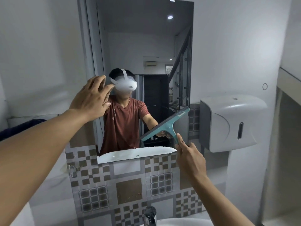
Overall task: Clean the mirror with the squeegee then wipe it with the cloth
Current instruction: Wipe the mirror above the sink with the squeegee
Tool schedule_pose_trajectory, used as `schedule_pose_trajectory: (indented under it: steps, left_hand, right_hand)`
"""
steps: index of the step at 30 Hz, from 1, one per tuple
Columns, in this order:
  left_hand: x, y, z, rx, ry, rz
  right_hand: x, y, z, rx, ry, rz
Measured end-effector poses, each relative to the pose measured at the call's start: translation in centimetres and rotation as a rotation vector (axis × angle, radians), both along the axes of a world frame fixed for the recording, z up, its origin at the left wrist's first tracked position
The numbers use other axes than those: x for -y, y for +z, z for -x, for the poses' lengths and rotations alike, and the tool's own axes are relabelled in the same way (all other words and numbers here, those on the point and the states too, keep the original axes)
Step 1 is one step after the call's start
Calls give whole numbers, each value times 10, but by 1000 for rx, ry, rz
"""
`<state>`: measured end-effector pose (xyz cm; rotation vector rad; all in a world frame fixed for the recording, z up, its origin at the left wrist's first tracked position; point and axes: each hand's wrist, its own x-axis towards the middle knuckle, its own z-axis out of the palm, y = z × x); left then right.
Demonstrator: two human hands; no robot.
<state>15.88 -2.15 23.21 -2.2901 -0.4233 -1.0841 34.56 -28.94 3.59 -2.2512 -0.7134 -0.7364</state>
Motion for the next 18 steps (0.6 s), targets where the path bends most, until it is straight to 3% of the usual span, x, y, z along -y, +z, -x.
schedule_pose_trajectory:
  steps: [18]
  left_hand:
    - [0,10,-5,-18,-18,-28]
  right_hand:
    - [-31,-46,22,-371,48,-255]
